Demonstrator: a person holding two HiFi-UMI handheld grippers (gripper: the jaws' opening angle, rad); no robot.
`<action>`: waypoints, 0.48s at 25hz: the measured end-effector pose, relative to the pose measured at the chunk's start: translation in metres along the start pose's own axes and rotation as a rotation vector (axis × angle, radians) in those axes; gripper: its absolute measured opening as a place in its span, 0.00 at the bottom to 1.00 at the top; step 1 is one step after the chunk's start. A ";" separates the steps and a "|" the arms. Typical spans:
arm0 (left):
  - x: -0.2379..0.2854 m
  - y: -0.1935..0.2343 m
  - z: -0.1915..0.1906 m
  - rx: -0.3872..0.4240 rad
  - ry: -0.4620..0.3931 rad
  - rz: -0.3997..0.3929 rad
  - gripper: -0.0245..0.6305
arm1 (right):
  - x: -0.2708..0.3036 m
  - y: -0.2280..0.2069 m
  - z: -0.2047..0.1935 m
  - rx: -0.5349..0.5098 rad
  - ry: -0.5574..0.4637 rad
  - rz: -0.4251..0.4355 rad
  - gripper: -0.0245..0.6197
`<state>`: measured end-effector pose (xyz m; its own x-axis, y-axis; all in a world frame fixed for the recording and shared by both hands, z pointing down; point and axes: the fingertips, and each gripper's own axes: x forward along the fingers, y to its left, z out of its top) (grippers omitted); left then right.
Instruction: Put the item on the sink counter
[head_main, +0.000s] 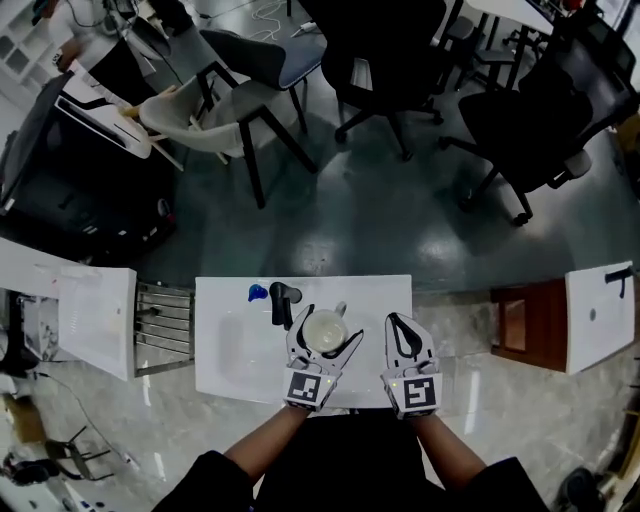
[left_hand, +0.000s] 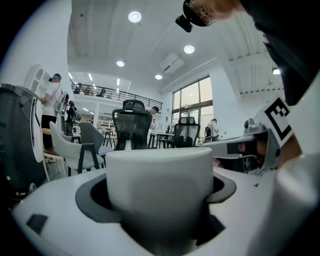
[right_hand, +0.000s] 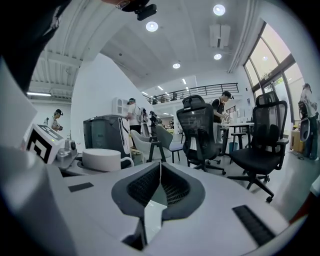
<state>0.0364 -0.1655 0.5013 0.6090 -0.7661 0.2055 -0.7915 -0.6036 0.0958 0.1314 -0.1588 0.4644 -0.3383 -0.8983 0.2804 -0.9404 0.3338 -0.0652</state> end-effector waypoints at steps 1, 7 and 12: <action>0.005 0.001 -0.003 -0.016 0.016 0.008 0.74 | 0.002 0.000 0.002 0.018 0.013 0.005 0.09; 0.032 0.017 -0.020 -0.024 0.053 0.047 0.74 | 0.020 -0.014 -0.017 -0.007 0.003 0.026 0.09; 0.031 0.031 -0.037 -0.018 0.046 0.060 0.74 | 0.025 -0.010 -0.031 -0.041 0.020 -0.014 0.09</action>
<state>0.0286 -0.1996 0.5468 0.5574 -0.7899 0.2556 -0.8279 -0.5520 0.0996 0.1330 -0.1759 0.5018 -0.3237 -0.8973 0.3002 -0.9428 0.3327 -0.0220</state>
